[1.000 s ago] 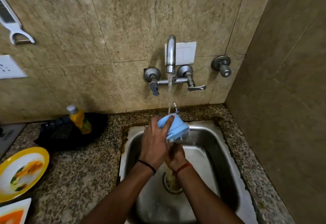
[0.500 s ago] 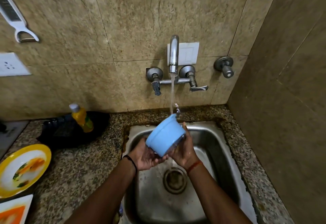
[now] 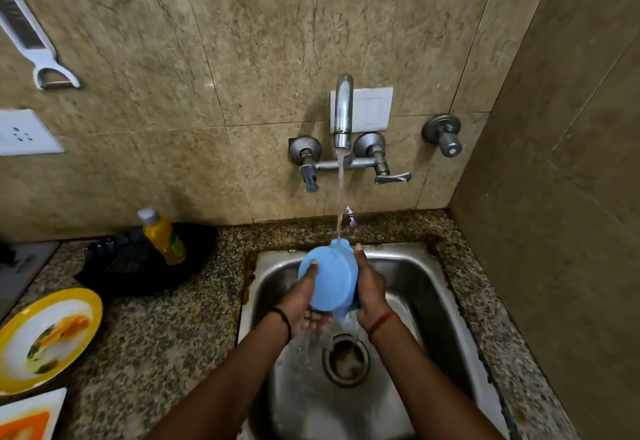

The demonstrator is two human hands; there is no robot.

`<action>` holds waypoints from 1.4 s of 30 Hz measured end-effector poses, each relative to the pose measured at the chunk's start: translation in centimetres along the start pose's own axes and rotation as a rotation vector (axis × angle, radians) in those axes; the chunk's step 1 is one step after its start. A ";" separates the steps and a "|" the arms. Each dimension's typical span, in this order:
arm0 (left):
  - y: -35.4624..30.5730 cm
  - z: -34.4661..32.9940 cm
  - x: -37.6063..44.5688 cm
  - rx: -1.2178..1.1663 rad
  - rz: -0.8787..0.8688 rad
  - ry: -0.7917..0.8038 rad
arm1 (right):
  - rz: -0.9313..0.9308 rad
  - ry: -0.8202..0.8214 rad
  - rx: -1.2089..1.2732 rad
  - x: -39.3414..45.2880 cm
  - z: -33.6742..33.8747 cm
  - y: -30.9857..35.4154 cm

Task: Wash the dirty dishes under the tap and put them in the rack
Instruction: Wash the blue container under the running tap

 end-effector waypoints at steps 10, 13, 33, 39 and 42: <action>-5.6 -2.6 -4.9 1.015 -1.016 -0.480 | -0.106 0.047 0.264 -0.7 -1.9 0.9; -6.8 -3.8 -5.6 1.100 -1.151 -0.372 | -0.149 0.198 0.413 -1.2 -3.0 1.7; -9.1 -4.7 -1.9 -0.268 -0.166 0.238 | 0.644 0.160 -0.326 -6.9 -3.0 8.7; -7.1 -2.7 -2.2 -0.641 -0.090 0.597 | 0.994 0.451 -1.031 -6.9 -1.6 8.1; -5.4 -2.2 -2.0 -0.698 -0.056 0.637 | 0.960 0.459 -1.116 -7.1 -2.2 8.9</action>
Point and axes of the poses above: each hand's wrist, its own x-axis towards the middle knuckle, its own z-axis out of the back of the hand, y = z × x, the point moved 7 cm from there along x, towards the middle knuckle, and after that the axes turned 7 degrees about z, right-handed, at the moved point
